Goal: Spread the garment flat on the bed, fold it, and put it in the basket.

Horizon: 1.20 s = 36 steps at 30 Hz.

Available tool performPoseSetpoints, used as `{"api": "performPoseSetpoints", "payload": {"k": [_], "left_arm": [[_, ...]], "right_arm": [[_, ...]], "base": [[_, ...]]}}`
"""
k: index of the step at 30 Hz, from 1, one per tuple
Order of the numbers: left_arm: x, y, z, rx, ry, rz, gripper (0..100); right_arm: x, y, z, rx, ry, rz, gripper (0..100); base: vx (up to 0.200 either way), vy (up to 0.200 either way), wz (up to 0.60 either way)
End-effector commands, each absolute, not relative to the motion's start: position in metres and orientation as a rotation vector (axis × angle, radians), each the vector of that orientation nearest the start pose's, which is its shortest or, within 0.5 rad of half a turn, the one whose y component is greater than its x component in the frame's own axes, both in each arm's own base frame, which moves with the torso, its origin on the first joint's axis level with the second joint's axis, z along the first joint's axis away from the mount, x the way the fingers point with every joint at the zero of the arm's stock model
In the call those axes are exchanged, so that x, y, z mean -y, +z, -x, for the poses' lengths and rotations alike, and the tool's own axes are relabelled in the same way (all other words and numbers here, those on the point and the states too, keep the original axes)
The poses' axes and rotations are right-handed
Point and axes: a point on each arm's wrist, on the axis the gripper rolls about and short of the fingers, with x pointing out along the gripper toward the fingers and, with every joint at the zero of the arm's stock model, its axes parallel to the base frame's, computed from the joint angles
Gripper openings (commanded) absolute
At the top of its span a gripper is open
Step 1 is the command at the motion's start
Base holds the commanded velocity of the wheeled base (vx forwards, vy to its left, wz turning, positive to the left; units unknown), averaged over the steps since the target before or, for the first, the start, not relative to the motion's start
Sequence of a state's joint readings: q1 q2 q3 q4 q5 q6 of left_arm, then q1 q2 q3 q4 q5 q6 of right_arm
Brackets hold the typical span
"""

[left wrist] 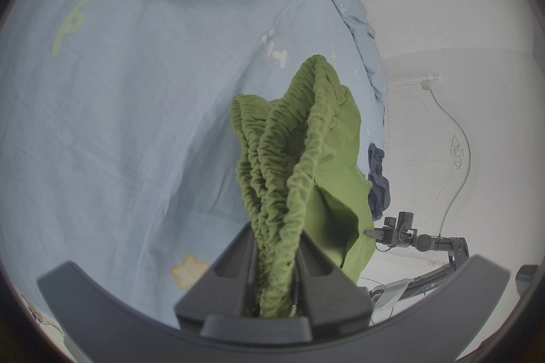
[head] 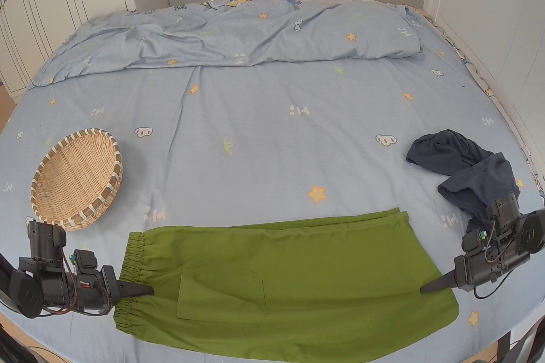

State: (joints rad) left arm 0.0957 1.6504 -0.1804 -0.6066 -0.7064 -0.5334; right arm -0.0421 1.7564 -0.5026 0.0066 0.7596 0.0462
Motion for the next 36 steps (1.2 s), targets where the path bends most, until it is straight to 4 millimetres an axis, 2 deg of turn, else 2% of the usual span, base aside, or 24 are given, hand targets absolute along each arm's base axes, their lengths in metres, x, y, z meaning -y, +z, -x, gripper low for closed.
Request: {"api": "performPoseSetpoints", "payload": {"k": [1,11,15,17,19,20,21,22,24,25,28,29,30,31,36], "left_arm": [[-0.001,0.060,-0.169,-0.932,-0.362,0.816,0],[-0.004,0.064,-0.169,-0.888,-0.361,0.786,0],[-0.013,0.077,-0.164,-0.803,-0.331,0.728,0],[-0.023,0.090,-0.161,-0.778,-0.295,0.687,0],[-0.027,0.097,-0.161,-0.783,-0.267,0.670,0],[-0.032,0.109,-0.161,-0.795,-0.222,0.646,0],[-0.032,0.109,-0.161,-0.795,-0.222,0.646,0],[-0.035,0.127,-0.161,-0.830,-0.153,0.609,0],[-0.034,0.135,-0.161,-0.844,-0.134,0.589,0],[-0.033,0.150,-0.160,-0.866,-0.107,0.561,0],[-0.032,0.153,-0.160,-0.866,-0.107,0.553,0],[-0.026,0.172,-0.163,-0.822,-0.128,0.501,0],[-0.026,0.172,-0.163,-0.821,-0.128,0.501,0],[-0.025,0.183,-0.164,-0.786,-0.120,0.472,0],[-0.003,0.190,-0.161,-0.806,-0.173,0.388,0]], "right_arm": [[-0.009,0.052,-0.197,-1.218,0.602,-0.536,100],[-0.006,0.057,-0.200,-1.161,0.600,-0.522,100],[-0.002,0.083,-0.199,-1.009,0.603,-0.478,100],[-0.003,0.107,-0.198,-0.897,0.596,-0.417,100],[-0.003,0.117,-0.199,-0.864,0.577,-0.395,100],[-0.004,0.128,-0.202,-0.823,0.553,-0.379,100],[-0.004,0.128,-0.202,-0.823,0.553,-0.379,100],[-0.010,0.142,-0.207,-0.790,0.558,-0.386,100],[-0.012,0.147,-0.208,-0.779,0.564,-0.393,100],[-0.017,0.158,-0.211,-0.751,0.573,-0.404,100],[-0.017,0.160,-0.212,-0.745,0.575,-0.403,100],[-0.026,0.168,-0.215,-0.723,0.565,-0.365,100],[-0.026,0.168,-0.215,-0.723,0.565,-0.364,100],[-0.035,0.170,-0.215,-0.724,0.571,-0.338,100],[-0.041,0.170,-0.213,-0.727,0.591,-0.323,100]], "base": [[0.000,0.000,0.00],[0.000,0.000,0.00],[0.000,0.000,0.00],[0.000,0.000,0.00],[0.000,0.000,0.00],[0.000,0.000,0.00],[0.000,0.000,0.00],[0.000,0.000,0.00],[0.000,0.000,0.00],[0.000,0.000,0.00],[0.000,0.000,0.00],[0.000,0.000,0.00],[0.000,0.000,0.00],[0.000,0.000,0.00],[0.000,0.000,0.00]]}}
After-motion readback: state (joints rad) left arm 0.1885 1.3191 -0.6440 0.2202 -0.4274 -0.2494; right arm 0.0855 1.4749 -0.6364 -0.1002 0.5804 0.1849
